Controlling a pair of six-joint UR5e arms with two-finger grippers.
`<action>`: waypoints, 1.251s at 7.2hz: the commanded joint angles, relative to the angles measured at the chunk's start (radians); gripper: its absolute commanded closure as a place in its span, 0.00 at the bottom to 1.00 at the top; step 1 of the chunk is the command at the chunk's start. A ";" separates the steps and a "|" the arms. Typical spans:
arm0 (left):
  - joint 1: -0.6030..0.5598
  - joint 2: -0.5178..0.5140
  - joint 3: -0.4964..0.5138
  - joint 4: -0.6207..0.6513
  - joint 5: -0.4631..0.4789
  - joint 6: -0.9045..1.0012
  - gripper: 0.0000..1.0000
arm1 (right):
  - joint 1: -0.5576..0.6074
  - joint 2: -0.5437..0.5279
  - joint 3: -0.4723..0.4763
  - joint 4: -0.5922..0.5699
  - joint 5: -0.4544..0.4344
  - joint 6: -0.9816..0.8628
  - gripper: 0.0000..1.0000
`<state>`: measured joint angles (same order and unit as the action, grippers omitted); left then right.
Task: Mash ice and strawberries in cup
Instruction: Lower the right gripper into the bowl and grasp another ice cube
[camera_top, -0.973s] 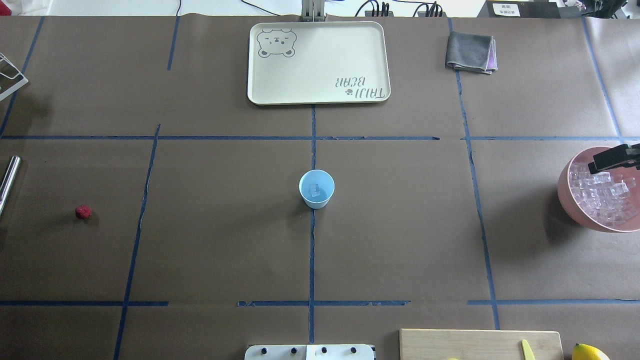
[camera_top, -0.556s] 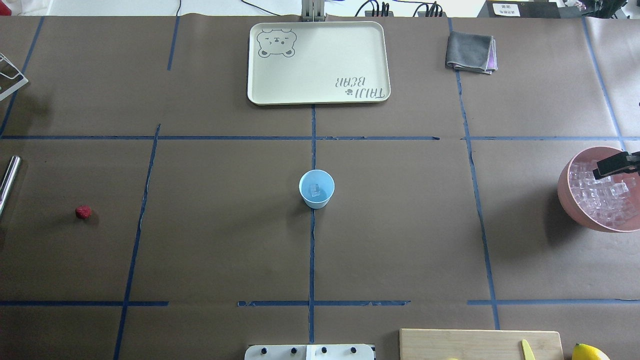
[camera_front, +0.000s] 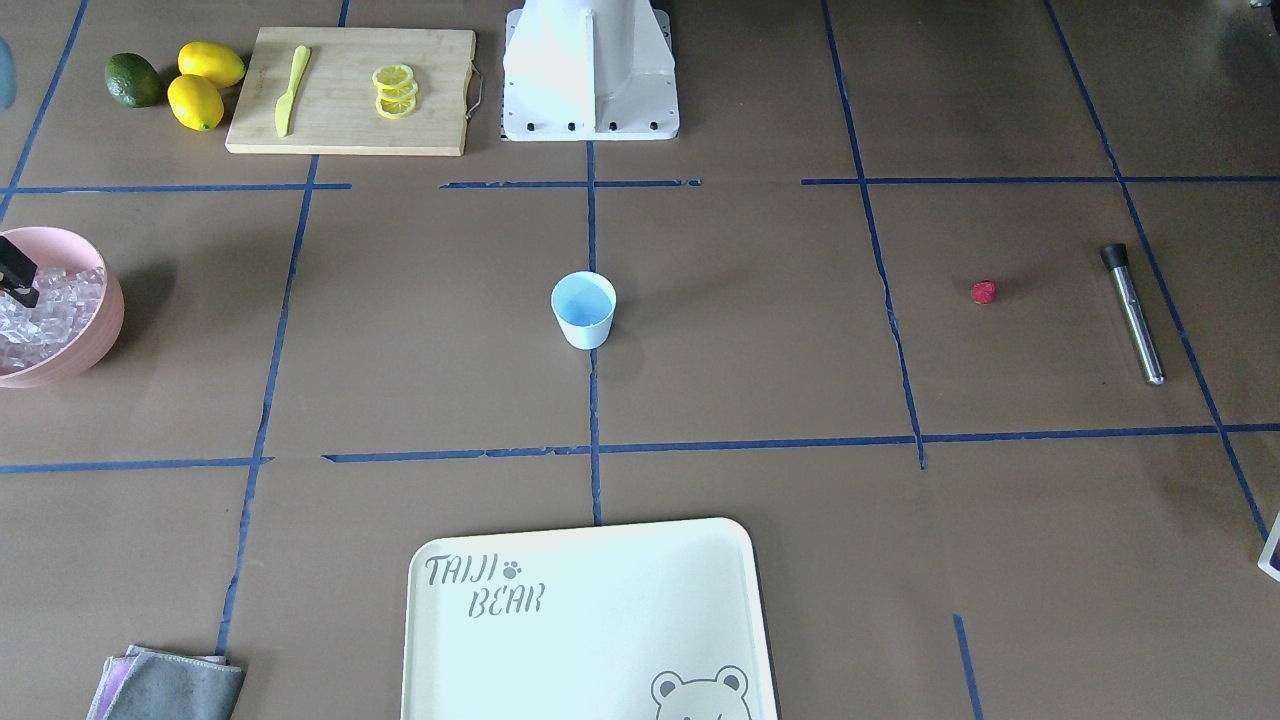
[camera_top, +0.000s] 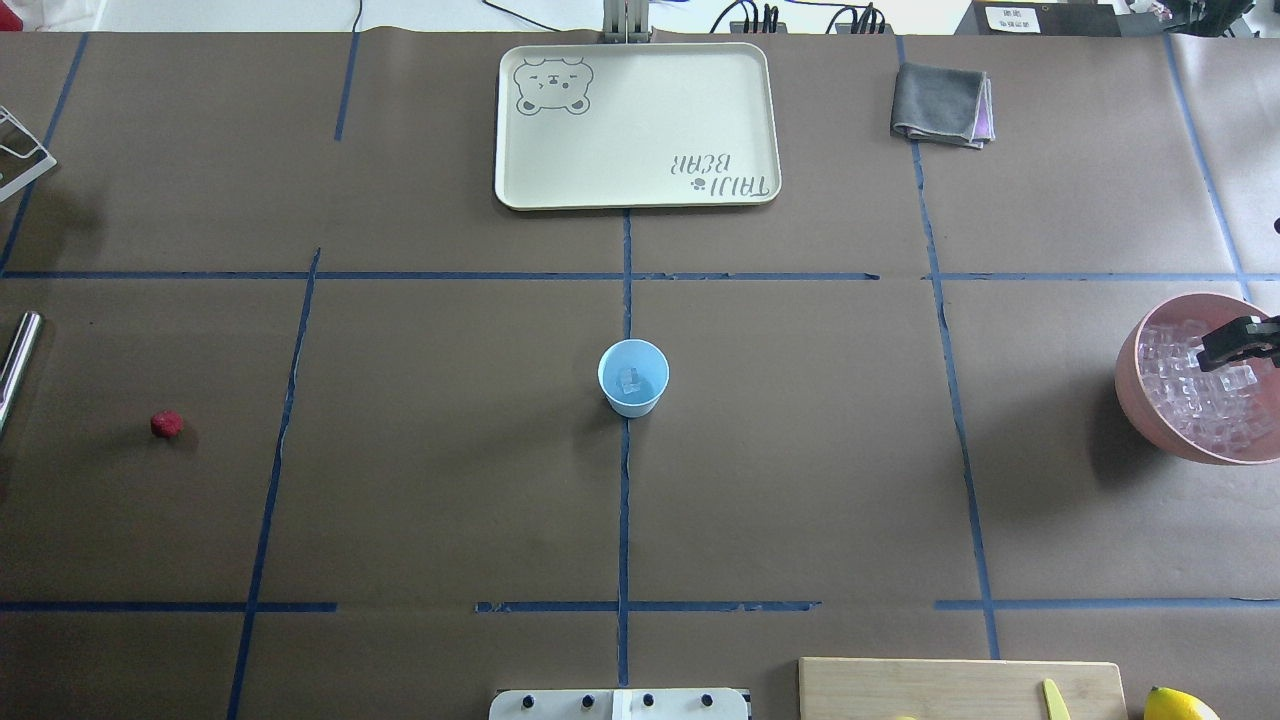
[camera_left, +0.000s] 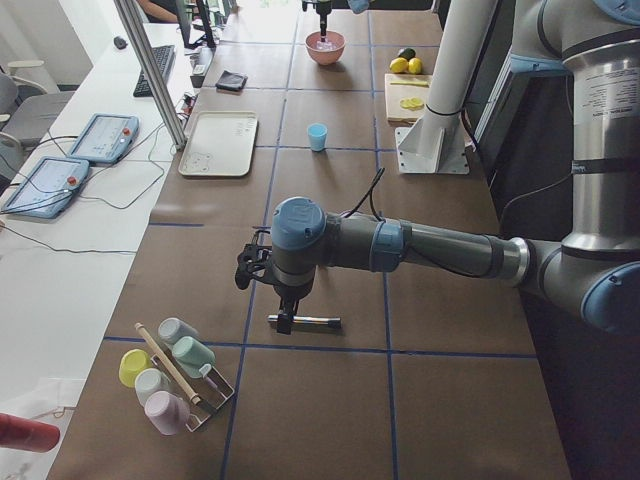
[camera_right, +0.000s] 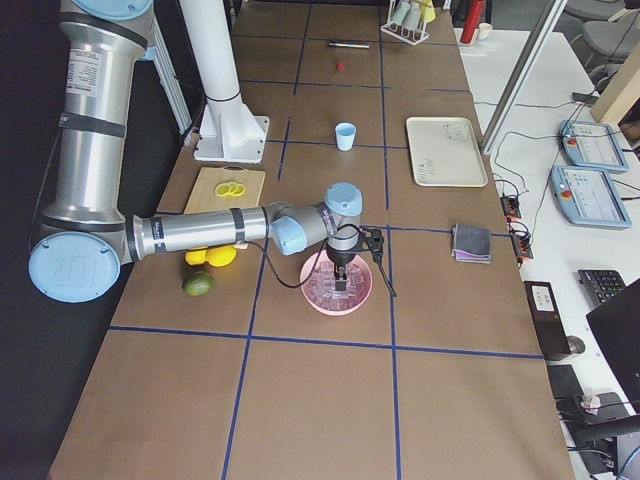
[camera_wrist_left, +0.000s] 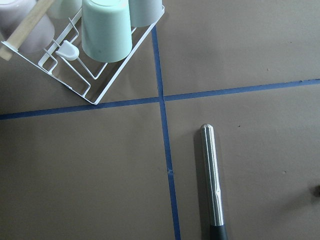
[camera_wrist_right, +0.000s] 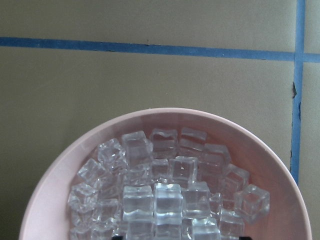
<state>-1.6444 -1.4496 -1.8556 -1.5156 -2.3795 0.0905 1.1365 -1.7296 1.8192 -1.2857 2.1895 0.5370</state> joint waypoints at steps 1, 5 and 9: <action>0.000 0.000 -0.001 0.000 -0.001 0.000 0.00 | 0.000 -0.002 -0.014 0.000 -0.004 -0.024 0.22; 0.000 0.000 -0.002 -0.002 0.000 0.000 0.00 | -0.003 0.008 -0.047 0.000 -0.002 -0.026 0.24; 0.000 0.000 -0.010 0.000 0.000 0.000 0.00 | -0.004 0.001 -0.049 -0.006 0.001 -0.026 0.31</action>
<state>-1.6444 -1.4496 -1.8628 -1.5161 -2.3792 0.0905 1.1326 -1.7267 1.7707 -1.2893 2.1890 0.5108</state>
